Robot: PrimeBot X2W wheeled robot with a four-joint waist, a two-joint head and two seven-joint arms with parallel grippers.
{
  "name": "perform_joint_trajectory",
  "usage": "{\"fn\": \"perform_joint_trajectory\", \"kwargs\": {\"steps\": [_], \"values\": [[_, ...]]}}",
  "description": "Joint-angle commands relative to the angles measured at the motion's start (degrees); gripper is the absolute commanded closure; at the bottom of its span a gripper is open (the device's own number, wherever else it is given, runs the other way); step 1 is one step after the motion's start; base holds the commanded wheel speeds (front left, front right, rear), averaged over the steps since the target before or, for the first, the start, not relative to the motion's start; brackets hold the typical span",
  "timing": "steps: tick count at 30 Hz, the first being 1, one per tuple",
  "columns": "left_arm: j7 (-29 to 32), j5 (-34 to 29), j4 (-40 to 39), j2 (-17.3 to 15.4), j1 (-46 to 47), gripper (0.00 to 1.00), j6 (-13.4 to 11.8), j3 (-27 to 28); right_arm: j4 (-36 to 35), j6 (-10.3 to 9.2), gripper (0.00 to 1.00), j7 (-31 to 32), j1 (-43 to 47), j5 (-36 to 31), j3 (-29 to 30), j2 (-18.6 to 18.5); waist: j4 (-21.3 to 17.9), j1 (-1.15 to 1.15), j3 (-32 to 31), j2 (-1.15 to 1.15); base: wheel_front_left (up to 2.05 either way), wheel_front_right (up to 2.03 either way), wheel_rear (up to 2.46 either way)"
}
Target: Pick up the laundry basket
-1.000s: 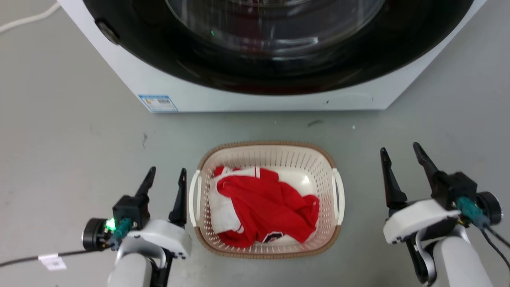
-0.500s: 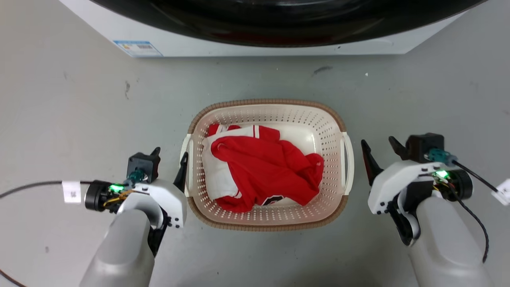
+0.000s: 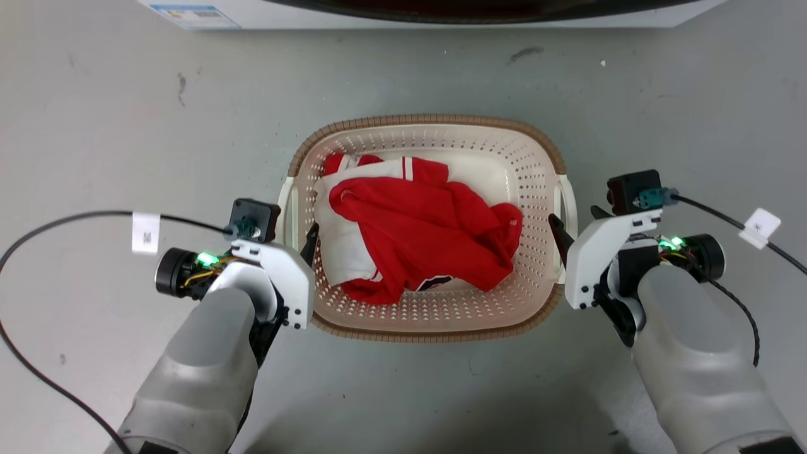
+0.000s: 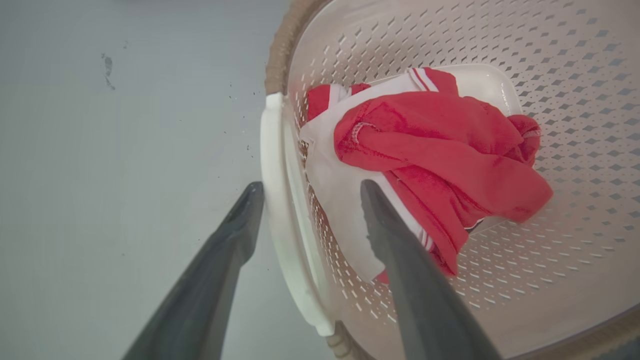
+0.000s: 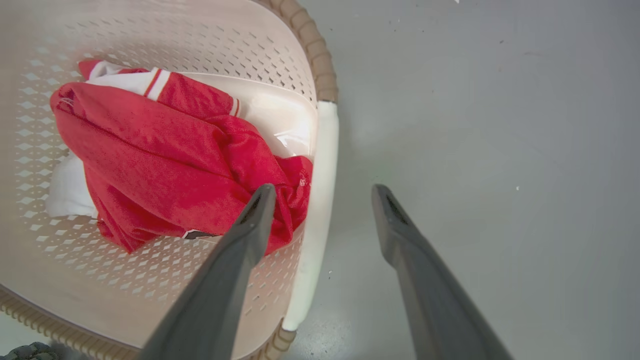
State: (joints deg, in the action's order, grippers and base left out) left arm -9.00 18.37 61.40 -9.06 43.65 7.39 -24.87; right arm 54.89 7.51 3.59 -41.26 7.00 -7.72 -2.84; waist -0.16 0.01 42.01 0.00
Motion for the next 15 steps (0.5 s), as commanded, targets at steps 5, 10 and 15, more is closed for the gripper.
{"fn": "perform_joint_trajectory", "kwargs": {"steps": [5,10,15], "values": [[4.8,7.3,-0.8,-1.9,2.7,0.0,0.1,-7.0,5.7,-0.04,0.0,1.5,-4.9,2.2,-2.4,-0.1,0.3,-0.01,2.4,0.0,0.0,0.0,0.0],[6.8,11.8,-1.6,-3.9,4.4,0.0,0.1,-12.4,9.7,-0.04,0.0,1.8,-8.1,2.4,-3.4,-0.1,0.4,-0.01,4.0,0.0,0.0,0.0,0.0],[7.6,15.5,-1.8,-5.2,6.0,0.0,0.1,-16.8,12.9,-0.04,0.0,1.2,-10.0,3.1,-3.7,-0.1,1.0,-0.01,5.4,0.0,0.0,0.0,0.0]]}}
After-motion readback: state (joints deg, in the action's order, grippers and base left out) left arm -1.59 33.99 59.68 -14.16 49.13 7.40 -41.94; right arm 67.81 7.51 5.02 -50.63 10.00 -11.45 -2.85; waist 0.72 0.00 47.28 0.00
